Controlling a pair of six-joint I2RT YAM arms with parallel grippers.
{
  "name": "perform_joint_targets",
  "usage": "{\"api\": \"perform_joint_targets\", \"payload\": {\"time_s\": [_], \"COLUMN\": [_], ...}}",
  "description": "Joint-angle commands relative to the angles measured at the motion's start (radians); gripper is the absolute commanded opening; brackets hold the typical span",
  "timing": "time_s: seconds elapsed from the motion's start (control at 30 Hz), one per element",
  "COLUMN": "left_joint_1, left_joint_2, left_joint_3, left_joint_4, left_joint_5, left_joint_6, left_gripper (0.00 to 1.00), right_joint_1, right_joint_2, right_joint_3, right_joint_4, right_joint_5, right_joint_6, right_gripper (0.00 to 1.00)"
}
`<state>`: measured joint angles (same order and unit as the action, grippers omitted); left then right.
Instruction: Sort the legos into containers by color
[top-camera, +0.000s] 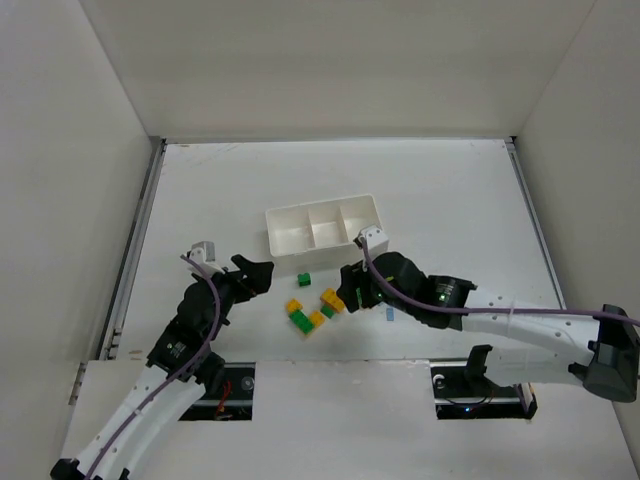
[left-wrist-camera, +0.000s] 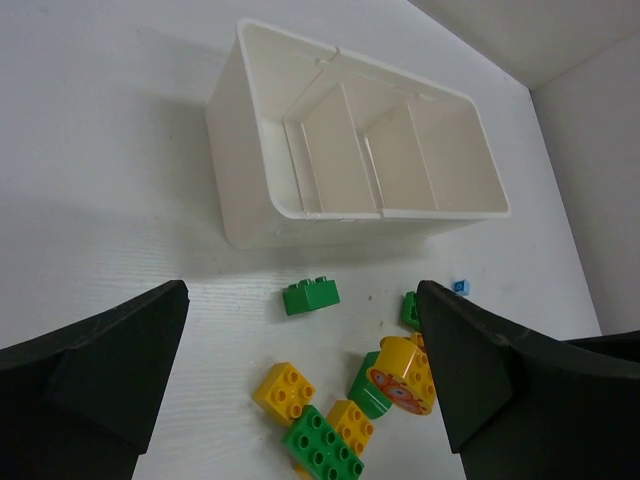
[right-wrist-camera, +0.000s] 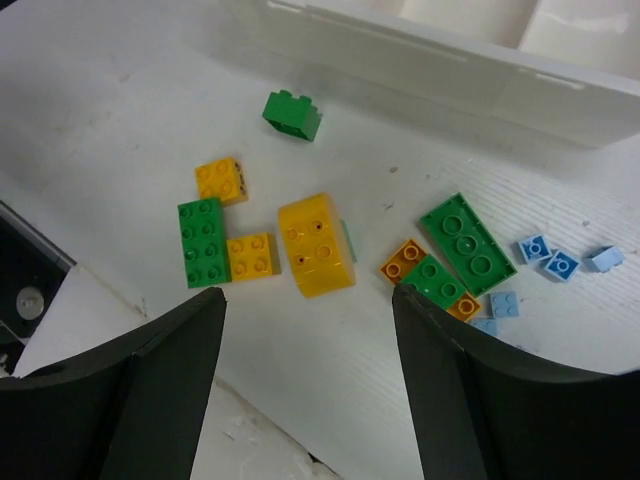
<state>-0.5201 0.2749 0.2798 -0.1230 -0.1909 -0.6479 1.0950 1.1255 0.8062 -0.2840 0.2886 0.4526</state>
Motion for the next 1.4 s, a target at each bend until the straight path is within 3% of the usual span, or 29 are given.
{"api": "perform_joint_targets", "payload": {"time_s": [0.0, 0.1, 0.2, 0.3, 0.4, 0.53, 0.57, 0.63, 0.67, 0.73, 0.87, 1.03, 1.37], "left_joint_1": [0.016, 0.024, 0.019, 0.006, -0.016, -0.056, -0.063, -0.067, -0.061, -0.062, -0.088, -0.103, -0.111], "left_joint_2": [-0.02, 0.012, 0.047, 0.056, 0.093, 0.188, 0.219, 0.262, 0.295, 0.358, 0.388, 0.287, 0.313], "left_joint_3": [0.001, 0.016, 0.009, 0.002, -0.011, 0.013, 0.028, 0.061, 0.09, 0.149, 0.142, 0.05, 0.039], "left_joint_4": [-0.007, 0.014, 0.092, 0.143, 0.183, 0.255, 0.285, 0.318, 0.318, 0.277, 0.304, 0.382, 0.327], "left_joint_5": [-0.015, -0.031, -0.077, -0.131, -0.252, -0.323, -0.323, -0.325, -0.32, -0.308, -0.288, -0.208, -0.179], "left_joint_6": [-0.055, -0.084, -0.108, -0.134, -0.176, -0.19, -0.15, -0.048, 0.006, 0.042, 0.057, 0.085, 0.054], "left_gripper": [1.0, 1.0, 1.0, 1.0, 1.0, 1.0, 0.84, 0.41, 0.27, 0.15, 0.15, 0.36, 0.38], "right_joint_1": [0.028, 0.065, 0.088, 0.081, 0.058, 0.053, 0.053, 0.055, 0.056, 0.053, 0.021, -0.016, -0.042], "right_joint_2": [-0.039, -0.082, -0.139, -0.177, -0.197, -0.173, -0.158, -0.13, -0.112, -0.055, 0.086, 0.224, 0.322], "right_joint_3": [0.018, 0.004, -0.035, -0.061, -0.073, -0.101, -0.108, -0.12, -0.125, -0.125, -0.092, -0.042, -0.004], "right_joint_4": [0.009, 0.0, 0.02, 0.025, 0.023, 0.043, 0.052, 0.086, 0.11, 0.155, 0.203, 0.252, 0.312], "right_joint_5": [0.021, 0.047, 0.101, 0.127, 0.116, 0.051, 0.037, 0.02, 0.015, -0.002, -0.032, -0.088, -0.158], "right_joint_6": [-0.005, -0.005, 0.0, 0.018, 0.017, -0.012, -0.014, -0.02, -0.028, -0.054, -0.107, -0.146, -0.169], "right_gripper": [0.7, 0.54, 0.31, 0.22, 0.22, 0.47, 0.54, 0.62, 0.66, 0.71, 0.72, 0.69, 0.58]}}
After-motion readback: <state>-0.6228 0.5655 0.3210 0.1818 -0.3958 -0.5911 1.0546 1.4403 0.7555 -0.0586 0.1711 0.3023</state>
